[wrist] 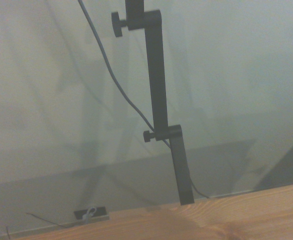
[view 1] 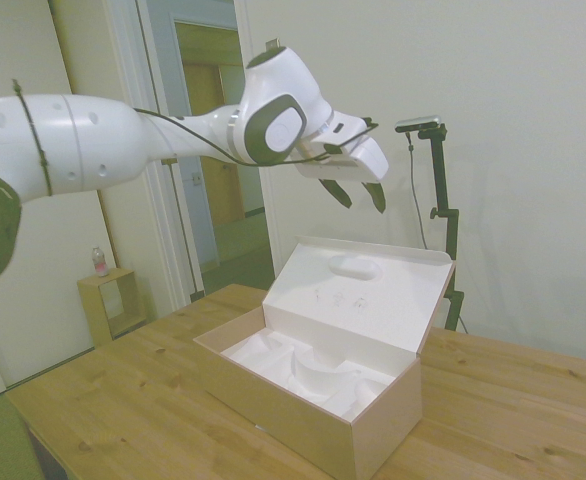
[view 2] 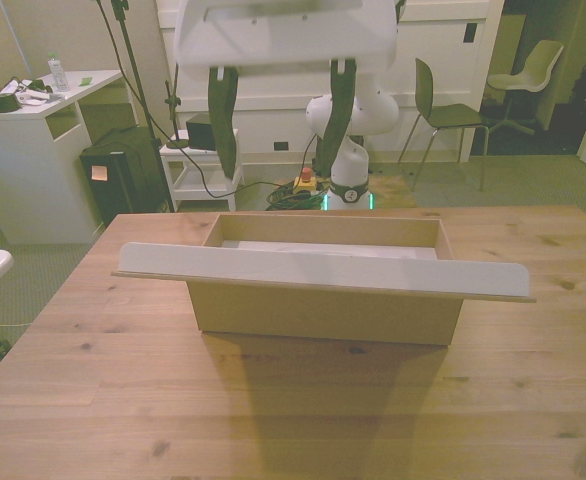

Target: Close the box

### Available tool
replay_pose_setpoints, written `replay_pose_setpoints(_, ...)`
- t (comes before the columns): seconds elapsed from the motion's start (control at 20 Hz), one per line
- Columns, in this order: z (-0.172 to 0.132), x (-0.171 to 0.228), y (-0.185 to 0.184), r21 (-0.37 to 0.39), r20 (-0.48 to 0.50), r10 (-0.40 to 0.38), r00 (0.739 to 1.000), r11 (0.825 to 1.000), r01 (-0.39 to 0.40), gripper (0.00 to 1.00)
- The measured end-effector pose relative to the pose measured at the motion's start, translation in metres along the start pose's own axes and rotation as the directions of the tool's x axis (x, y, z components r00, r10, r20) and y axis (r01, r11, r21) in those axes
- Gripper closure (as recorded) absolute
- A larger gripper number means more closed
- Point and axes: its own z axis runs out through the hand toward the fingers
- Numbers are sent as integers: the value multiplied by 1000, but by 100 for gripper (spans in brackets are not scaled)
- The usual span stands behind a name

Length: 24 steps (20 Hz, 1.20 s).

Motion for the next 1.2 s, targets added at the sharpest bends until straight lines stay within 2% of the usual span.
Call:
replay_pose_setpoints(0.25,59,16,6,-46,8,3,1000,999,-2,0)
replay_pose_setpoints(0.55,106,21,22,-121,62,15,998,993,-7,0)
replay_pose_setpoints(0.65,111,21,24,-126,64,16,998,992,-8,0)
replay_pose_setpoints(0.75,105,22,25,-126,75,25,997,992,-16,0)
replay_pose_setpoints(0.9,69,21,28,-136,140,63,988,990,-44,0)
replay_pose_setpoints(1.05,30,2,40,-173,261,100,960,983,-56,0)
replay_pose_setpoints(1.2,7,-20,55,-182,339,112,934,982,-52,0)
